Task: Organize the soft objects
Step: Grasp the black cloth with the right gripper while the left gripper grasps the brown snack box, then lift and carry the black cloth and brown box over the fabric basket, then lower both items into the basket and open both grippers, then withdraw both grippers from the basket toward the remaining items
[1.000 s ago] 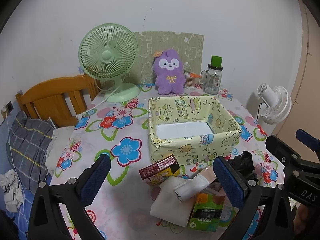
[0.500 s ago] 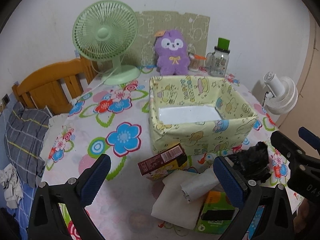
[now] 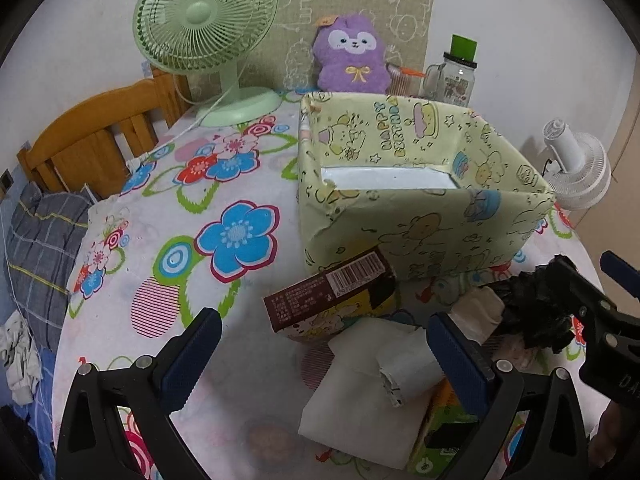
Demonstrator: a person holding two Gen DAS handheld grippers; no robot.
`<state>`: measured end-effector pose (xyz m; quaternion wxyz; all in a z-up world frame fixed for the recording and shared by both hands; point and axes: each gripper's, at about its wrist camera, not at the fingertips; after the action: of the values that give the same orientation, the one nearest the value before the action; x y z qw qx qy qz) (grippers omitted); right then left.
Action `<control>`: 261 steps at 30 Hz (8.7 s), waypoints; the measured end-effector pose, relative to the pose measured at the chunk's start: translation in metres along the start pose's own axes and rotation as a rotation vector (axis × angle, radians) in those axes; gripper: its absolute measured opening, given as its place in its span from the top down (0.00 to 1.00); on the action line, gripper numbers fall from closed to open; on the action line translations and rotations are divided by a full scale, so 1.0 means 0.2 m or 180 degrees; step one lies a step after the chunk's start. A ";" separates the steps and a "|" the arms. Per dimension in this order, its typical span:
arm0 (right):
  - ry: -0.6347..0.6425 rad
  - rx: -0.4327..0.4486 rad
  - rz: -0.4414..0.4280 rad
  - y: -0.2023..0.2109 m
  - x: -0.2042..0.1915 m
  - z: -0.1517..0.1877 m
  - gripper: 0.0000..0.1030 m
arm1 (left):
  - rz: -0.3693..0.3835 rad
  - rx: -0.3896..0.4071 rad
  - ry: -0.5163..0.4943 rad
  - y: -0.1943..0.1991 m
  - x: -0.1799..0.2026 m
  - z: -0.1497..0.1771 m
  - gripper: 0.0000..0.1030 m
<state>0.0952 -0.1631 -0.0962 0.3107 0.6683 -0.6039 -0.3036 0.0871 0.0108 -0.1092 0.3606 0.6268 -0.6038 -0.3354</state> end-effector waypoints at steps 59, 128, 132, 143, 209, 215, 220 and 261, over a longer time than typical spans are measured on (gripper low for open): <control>-0.0018 -0.0017 -0.0051 -0.03 -0.01 -0.01 0.59 | -0.0002 0.0058 -0.0133 0.01 0.07 -0.04 0.27; 0.0085 0.0581 -0.0219 0.28 -0.07 -0.33 0.59 | -0.0014 0.0666 -0.0266 0.34 0.16 -0.33 0.27; 0.0102 0.0566 -0.0223 0.25 -0.08 -0.36 0.59 | 0.0002 0.0641 -0.0289 0.31 0.18 -0.35 0.27; 0.0125 0.0509 -0.0228 0.15 -0.09 -0.43 0.59 | 0.0006 0.0559 -0.0235 0.22 0.16 -0.44 0.27; 0.0197 0.0301 -0.0151 0.14 -0.13 -0.31 0.13 | -0.0082 0.0351 -0.0355 0.18 0.20 -0.30 0.08; 0.0188 0.0363 -0.0162 0.21 -0.13 -0.27 0.13 | -0.0067 0.0414 -0.0374 0.24 0.20 -0.25 0.08; 0.0199 0.0401 -0.0152 0.26 -0.14 -0.23 0.13 | -0.0058 0.0448 -0.0374 0.28 0.20 -0.20 0.08; 0.0214 0.0308 -0.0173 0.32 -0.14 0.06 0.13 | 0.0057 0.0416 -0.0335 0.29 0.22 0.09 0.08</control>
<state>0.0446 -0.1406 -0.0527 0.2899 0.7085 -0.5887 -0.2597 0.0433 -0.0348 -0.0682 0.2897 0.6251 -0.6481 -0.3245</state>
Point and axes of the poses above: each gripper's, at about its wrist camera, not at the fingertips, and y roughly against the way its jaws point, x to its right, z to its underside, and after that the axes turned 6 degrees about -x, right-handed
